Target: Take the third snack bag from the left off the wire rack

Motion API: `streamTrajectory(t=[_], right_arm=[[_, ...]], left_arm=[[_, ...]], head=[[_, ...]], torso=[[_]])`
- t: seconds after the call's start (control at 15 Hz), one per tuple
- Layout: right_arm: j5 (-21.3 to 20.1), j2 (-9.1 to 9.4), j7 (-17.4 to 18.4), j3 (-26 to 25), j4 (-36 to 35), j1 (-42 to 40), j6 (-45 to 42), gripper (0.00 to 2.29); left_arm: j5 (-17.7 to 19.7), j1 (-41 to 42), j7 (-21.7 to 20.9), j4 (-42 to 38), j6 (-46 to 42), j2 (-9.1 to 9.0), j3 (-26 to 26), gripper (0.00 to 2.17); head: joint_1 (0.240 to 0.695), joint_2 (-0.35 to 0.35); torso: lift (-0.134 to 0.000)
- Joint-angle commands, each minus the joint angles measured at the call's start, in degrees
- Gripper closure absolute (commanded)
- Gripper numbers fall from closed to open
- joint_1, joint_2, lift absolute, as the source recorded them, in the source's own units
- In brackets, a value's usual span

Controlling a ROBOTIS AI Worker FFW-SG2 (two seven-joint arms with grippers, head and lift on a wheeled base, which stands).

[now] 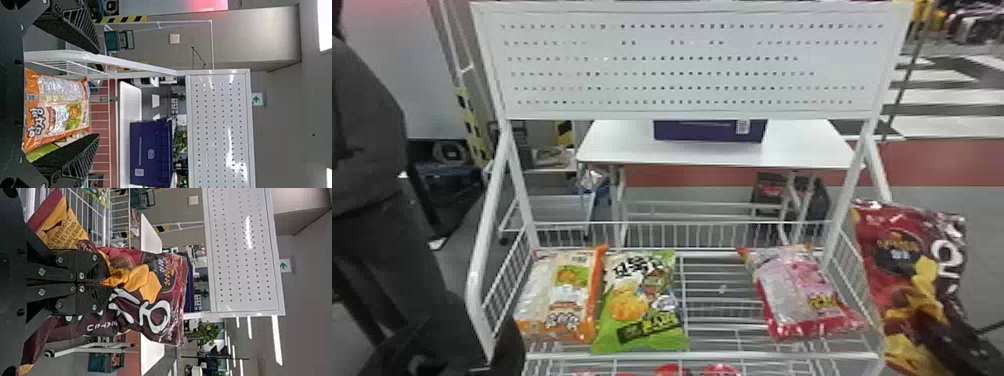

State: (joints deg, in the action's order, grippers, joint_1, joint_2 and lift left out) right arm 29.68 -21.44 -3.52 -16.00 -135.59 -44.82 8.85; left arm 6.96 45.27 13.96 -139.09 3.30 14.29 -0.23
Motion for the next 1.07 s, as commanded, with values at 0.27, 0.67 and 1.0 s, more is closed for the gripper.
streamTrajectory(t=[0.27,0.67,1.0], right_arm=[[0.1,0.26,-0.3,-0.2,-0.2,-1.1,-1.9,2.24],[0.2,0.18,-0.9,-0.2,-0.5,-2.0,-3.3,2.24],[0.1,0.0,-0.9,0.0,-0.5,-2.0,-3.3,2.24]], left_arm=[[-0.2,0.6,0.0,-0.2,-0.3,-0.05,-0.1,0.14],[-0.3,0.8,0.0,0.0,-0.5,0.13,0.0,0.14],[-0.5,0.8,-0.1,0.0,-0.5,-0.05,-0.3,0.14]], head=[[0.499,0.0],[0.499,0.0],[0.499,0.0]], torso=[[0.0],[0.0],[0.0]])
